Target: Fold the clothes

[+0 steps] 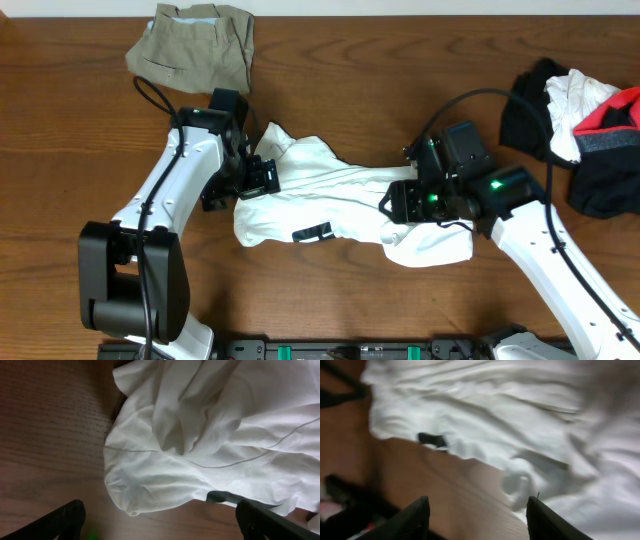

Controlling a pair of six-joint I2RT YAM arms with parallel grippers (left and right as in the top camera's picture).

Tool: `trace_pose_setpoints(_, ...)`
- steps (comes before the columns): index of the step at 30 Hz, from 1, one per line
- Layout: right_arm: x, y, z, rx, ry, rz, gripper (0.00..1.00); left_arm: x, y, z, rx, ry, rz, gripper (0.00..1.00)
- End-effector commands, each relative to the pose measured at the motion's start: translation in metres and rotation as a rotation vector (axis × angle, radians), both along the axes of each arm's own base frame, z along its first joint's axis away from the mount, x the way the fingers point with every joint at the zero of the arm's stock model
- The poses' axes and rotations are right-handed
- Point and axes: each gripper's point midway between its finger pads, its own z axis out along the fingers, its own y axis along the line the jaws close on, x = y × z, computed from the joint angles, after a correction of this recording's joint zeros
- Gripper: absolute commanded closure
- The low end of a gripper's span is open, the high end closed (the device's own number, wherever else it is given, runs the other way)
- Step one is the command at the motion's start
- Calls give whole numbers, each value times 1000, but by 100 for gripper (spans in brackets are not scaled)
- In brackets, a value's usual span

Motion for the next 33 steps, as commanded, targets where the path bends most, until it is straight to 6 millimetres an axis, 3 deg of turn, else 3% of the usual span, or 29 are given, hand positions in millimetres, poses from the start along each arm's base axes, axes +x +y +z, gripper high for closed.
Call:
trace_pose_setpoints(1,21,-46,2,-137,-36,-199,40,-4,0,-2,-3,19,-7,2)
trace_pose_setpoints(7,15,-77,-24,-175,56,-295,44,-2,0,-2,-4,14,-6,2)
trace_pose_setpoints(15,-5,-46,-82,-45,173,-220,50,-2,0,-2,-4,11,-7,2)
trace_pose_setpoints(20,-15,-44,-108,-43,230,-229,54,-3,0,-2,-3,18,-7,2)
trace_pose_setpoints(27,-5,-1,-100,135,168,-103,73,-2,0,-2,-4,11,-7,2)
trace_pose_setpoints(33,-8,20,-97,147,137,-40,73,-2,0,-3,-4,11,-6,2)
